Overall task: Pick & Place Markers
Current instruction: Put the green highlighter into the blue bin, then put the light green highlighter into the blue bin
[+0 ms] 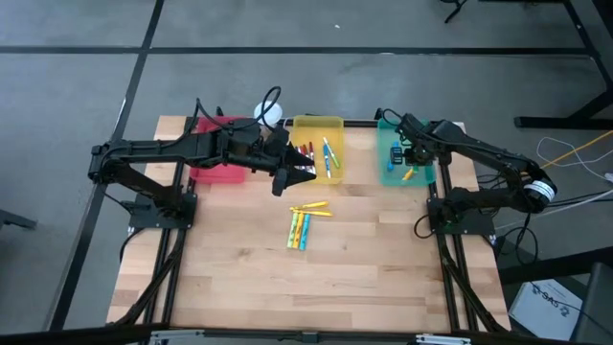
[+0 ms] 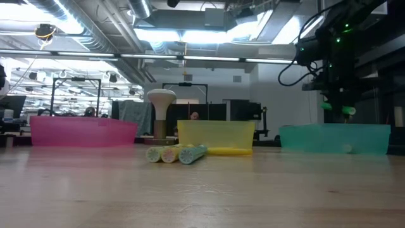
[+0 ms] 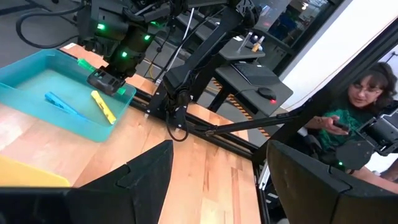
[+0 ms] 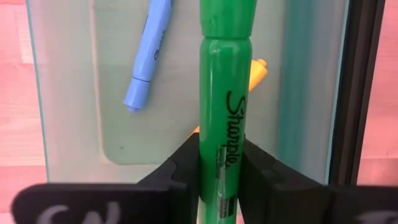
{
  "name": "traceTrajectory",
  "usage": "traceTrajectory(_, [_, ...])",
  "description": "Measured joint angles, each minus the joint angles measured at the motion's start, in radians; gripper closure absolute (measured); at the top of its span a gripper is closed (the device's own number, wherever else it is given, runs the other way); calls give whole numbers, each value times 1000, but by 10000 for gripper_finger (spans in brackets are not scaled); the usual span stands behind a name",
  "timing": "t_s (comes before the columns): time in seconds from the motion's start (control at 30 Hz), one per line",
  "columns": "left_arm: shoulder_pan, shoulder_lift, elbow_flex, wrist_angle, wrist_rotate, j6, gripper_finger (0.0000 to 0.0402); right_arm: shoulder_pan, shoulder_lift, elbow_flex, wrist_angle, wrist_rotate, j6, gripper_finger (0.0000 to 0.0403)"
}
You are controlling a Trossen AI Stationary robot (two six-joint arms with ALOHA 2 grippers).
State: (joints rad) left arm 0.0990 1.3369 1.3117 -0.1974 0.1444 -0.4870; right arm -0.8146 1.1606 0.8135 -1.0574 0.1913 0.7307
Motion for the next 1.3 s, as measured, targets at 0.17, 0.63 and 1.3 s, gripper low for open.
traceTrajectory(0.17, [0,0,0,0,0,1,149,0,0,0,1,0,-5,313])
traceTrajectory(0.63, [0,0,0,-1,-1,3,149,0,0,0,22,-8,-5,281])
traceTrajectory(1.3, [-41,0,0,-1,-1,43,148,166,-67,129,148,-301,-122,304])
